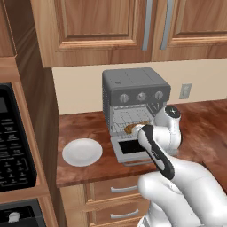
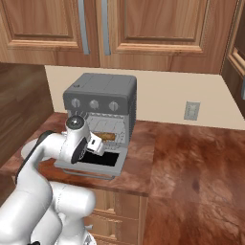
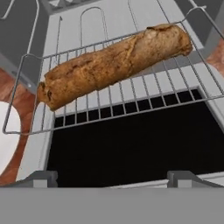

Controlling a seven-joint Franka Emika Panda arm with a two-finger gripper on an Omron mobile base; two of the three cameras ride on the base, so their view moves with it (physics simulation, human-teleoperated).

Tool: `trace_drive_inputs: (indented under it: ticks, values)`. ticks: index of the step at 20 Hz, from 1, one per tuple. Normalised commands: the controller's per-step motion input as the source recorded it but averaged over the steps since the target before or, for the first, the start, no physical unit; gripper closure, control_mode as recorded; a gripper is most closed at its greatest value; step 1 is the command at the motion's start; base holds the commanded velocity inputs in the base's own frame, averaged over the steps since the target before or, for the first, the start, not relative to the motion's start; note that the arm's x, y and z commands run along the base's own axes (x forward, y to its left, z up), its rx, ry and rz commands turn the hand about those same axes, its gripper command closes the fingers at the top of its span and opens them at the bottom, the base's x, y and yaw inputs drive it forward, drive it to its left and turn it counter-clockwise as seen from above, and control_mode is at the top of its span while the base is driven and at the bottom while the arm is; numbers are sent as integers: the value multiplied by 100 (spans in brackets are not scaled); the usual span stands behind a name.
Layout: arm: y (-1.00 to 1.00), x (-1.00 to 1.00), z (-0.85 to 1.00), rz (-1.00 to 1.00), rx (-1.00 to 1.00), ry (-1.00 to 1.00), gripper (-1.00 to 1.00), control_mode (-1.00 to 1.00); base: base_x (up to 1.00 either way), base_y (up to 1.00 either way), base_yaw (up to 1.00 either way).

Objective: Pull the toaster oven rack outwards. Pick up the baguette from the plate and place it on the toaster oven rack. Close the toaster oven door fully and set the temperature to the lowest setting.

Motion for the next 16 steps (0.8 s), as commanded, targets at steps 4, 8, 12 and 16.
trace_drive_inputs:
  ticks: [4, 8, 12, 16]
  values:
    - [0, 0, -19, 1, 0, -4, -100, -100, 0, 0, 0]
    - [0, 13, 0, 0, 0, 1, -100, -100, 0, 0, 0]
    - [0, 8, -28, 0, -7, 14, -100, -100, 0, 0, 0]
    - [1, 28, -10, 0, -7, 27, -100, -100, 0, 0, 0]
